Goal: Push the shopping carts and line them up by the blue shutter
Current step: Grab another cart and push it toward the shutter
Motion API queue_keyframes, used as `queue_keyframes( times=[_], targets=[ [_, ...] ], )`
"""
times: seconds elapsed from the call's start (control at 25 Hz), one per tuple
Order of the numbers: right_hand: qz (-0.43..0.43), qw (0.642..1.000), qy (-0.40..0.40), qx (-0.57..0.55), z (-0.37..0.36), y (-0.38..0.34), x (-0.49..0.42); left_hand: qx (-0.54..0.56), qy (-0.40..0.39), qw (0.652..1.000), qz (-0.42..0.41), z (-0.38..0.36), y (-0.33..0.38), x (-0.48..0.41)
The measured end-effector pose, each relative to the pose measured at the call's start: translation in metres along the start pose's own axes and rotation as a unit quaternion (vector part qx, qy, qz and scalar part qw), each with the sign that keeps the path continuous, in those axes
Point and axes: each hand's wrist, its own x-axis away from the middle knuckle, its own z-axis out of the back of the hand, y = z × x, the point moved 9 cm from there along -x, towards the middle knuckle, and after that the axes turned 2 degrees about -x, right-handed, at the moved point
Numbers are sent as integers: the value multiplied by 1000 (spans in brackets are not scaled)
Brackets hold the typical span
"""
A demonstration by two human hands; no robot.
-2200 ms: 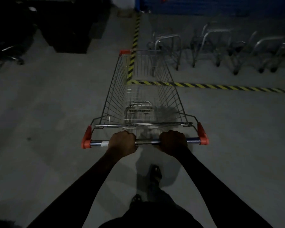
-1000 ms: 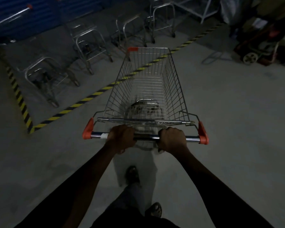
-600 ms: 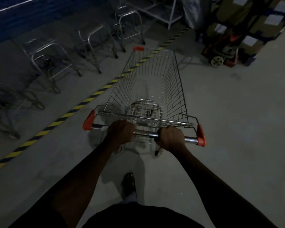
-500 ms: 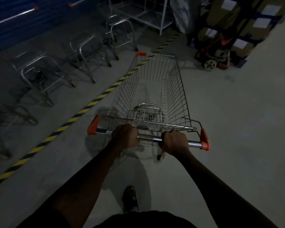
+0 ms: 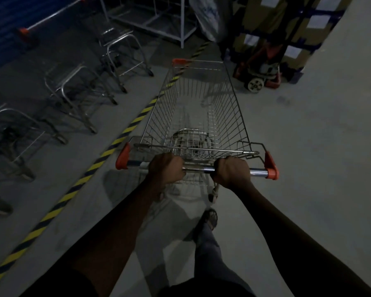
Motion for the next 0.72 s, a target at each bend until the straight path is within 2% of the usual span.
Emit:
queue_keyframes(
  times=[0.12, 0.32, 0.52, 0.72],
  targets=[
    [-1, 1000, -25, -10, -23, 42, -73, 20, -3, 1000, 13, 22, -9, -81],
    [36, 999, 20, 22, -45, 101, -190, 9, -16, 1000, 25, 64, -20, -200],
    [36, 999, -23, 30, -84, 152, -294, 21, -26, 999, 34, 88, -39, -309],
    [48, 998, -43, 23, -118, 193, -410, 16, 5, 1000, 25, 114, -72, -425]
  ],
)
